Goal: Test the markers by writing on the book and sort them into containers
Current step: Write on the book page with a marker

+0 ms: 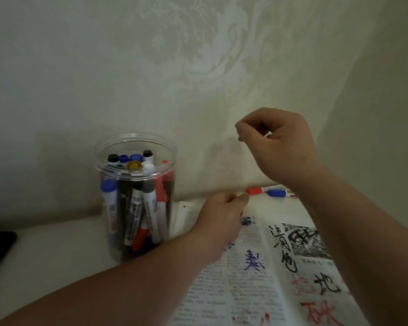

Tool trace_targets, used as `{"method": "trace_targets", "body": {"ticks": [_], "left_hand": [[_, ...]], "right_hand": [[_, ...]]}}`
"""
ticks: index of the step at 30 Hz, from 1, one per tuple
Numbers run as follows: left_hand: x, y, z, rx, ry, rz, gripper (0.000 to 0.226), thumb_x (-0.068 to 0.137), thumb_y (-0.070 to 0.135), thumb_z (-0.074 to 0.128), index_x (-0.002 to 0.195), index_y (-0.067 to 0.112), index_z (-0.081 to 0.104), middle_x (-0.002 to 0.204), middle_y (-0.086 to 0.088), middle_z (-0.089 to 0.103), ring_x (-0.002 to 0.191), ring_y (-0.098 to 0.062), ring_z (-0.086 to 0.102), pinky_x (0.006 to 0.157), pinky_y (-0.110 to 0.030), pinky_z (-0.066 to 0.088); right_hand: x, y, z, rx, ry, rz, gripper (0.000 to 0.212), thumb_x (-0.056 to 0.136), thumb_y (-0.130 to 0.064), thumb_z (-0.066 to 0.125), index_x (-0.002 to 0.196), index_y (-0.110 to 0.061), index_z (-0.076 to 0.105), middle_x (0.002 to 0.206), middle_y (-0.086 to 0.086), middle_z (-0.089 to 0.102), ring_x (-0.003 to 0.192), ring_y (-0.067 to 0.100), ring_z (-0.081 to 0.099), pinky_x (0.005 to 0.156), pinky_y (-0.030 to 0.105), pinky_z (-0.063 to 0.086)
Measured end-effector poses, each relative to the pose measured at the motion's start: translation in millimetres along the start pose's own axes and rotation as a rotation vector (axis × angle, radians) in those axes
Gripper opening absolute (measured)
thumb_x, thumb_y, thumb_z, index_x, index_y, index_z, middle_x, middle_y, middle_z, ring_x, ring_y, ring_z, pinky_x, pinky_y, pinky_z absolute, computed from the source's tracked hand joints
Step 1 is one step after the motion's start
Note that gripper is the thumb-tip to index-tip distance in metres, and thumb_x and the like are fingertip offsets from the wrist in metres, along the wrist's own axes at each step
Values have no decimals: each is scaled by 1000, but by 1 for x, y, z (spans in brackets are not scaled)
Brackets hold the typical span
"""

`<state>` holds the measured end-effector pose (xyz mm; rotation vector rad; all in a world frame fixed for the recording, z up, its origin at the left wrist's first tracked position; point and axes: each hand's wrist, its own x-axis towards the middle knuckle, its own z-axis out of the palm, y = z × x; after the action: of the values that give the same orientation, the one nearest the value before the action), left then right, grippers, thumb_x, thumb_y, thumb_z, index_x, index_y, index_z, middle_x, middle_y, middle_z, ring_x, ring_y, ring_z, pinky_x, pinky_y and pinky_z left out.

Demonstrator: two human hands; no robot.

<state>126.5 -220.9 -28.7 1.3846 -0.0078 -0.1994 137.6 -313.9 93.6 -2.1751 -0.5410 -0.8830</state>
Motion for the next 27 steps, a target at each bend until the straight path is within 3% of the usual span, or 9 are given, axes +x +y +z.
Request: {"method": "trace_targets", "body": {"ticks": [3,6,9,11,15,18,22,24,27], "left_hand": [[1,-7,4,234,-10,83,44,94,35,65,55,22,48,52,-1,44,43,-14,36,51,-29,32],[-3,-7,9,455,-48,173,39,91,41,68,63,20,49,54,3,47,51,-14,41,59,-33,38],[-16,0,16,807,-185,217,29,92,48,64,77,24,55,68,11,56,60,-6,50,64,-29,44],[-31,9,22,1184,-326,270,24,93,56,57,98,32,56,97,13,55,87,-5,53,79,-28,46],[-49,4,25,1675,-374,367,72,89,78,33,137,25,38,137,1,36,129,-20,33,111,-41,31],[-52,-4,22,1746,-384,314,89,88,81,19,152,19,21,160,0,18,147,-23,16,121,-45,18],[-49,-8,22,1772,-392,284,92,89,81,13,158,23,0,167,0,-2,153,-21,-3,125,-43,5],[-47,-8,21,1765,-396,275,87,88,81,13,158,32,-6,167,2,-6,154,-19,-6,124,-43,3],[-46,-7,21,1764,-385,279,86,85,85,12,156,39,-3,167,4,-1,153,-19,0,124,-45,8]], "right_hand": [[-12,74,-34,-450,-260,339,14,90,-18,64,98,-19,76,92,-5,71,87,14,64,75,26,48],[-34,130,-52,-722,-477,544,34,88,-13,59,120,-22,69,122,4,67,109,24,61,91,31,50],[-47,155,-54,-817,-572,564,43,89,-13,54,129,-25,61,129,6,60,117,26,57,97,35,48],[-50,166,-50,-852,-611,517,35,88,-14,50,119,-25,63,121,7,61,106,27,59,88,34,50],[-49,177,-46,-928,-655,437,24,91,-19,50,111,-25,63,113,7,58,98,27,59,85,34,50],[-50,178,-46,-935,-664,365,23,91,-24,55,112,-30,64,112,4,55,102,26,56,88,34,45],[-56,172,-62,-855,-587,212,20,87,-26,58,106,-27,64,101,-1,60,102,23,50,81,35,39],[-65,158,-79,-640,-470,264,17,89,-24,60,105,-27,67,93,-2,61,91,21,56,76,33,46],[-87,124,-107,-226,-397,460,12,97,-30,61,105,-36,67,69,-1,62,54,11,51,51,22,41]]}}
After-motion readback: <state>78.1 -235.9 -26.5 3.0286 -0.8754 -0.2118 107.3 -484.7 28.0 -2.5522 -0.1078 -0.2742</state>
